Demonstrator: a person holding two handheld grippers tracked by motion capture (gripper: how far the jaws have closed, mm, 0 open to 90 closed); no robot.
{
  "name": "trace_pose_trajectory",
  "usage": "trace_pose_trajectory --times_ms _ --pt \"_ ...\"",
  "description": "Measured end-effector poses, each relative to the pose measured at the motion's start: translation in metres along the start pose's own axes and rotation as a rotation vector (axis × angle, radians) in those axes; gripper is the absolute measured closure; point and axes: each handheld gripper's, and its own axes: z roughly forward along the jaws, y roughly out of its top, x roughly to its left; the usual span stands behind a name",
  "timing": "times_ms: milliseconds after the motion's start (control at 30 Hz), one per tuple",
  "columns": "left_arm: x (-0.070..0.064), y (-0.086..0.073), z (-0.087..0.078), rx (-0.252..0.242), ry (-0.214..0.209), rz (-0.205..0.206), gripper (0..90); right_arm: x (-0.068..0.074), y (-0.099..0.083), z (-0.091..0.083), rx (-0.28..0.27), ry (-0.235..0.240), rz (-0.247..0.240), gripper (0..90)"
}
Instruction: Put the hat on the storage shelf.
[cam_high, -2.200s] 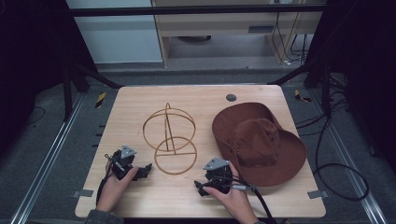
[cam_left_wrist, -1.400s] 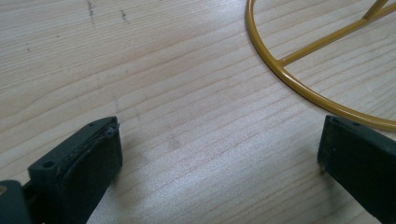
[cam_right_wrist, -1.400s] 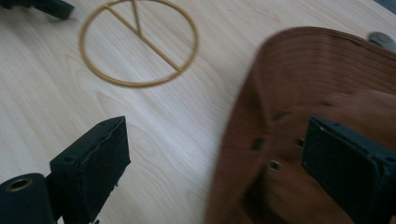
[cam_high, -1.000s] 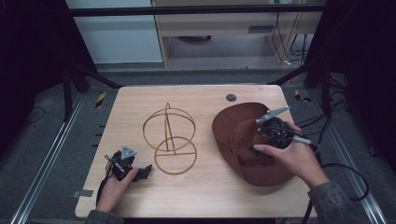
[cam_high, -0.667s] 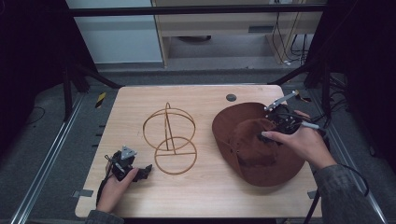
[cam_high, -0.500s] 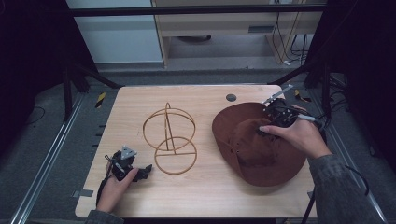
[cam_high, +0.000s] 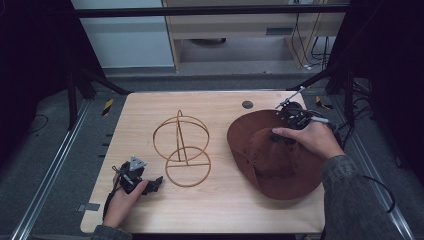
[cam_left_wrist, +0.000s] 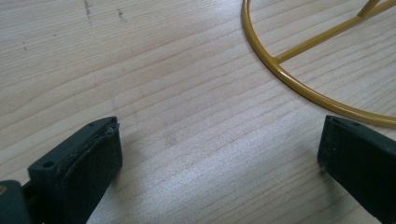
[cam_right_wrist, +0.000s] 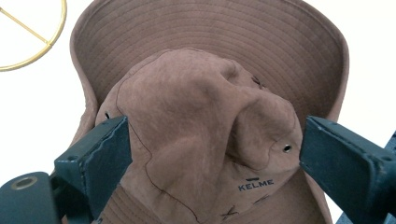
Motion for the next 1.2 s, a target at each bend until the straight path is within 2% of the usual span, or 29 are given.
trace_pose_trajectory --times_ms 133,467,633,867,1200 --pt "0.0 0.0 0.0 0.0 0.0 0.0 0.0 0.003 0.004 0.005 0.023 0.01 -0.005 7.5" --pt "0.0 0.0 0.0 0.002 -0.001 0.0 0.0 0.005 0.022 0.018 0.039 0.011 -0.028 9.1" --pt "0.0 0.0 0.0 0.003 -0.001 0.001 0.0 0.001 0.029 0.033 0.074 0.024 -0.018 8.5" --pt "0.0 0.0 0.0 0.005 -0.001 0.003 0.0 -0.004 0.027 0.045 0.111 0.023 -0.008 8.3" --pt "0.0 0.0 0.0 0.003 -0.001 0.002 0.0 -0.004 0.018 0.055 0.112 0.029 -0.008 10.8"
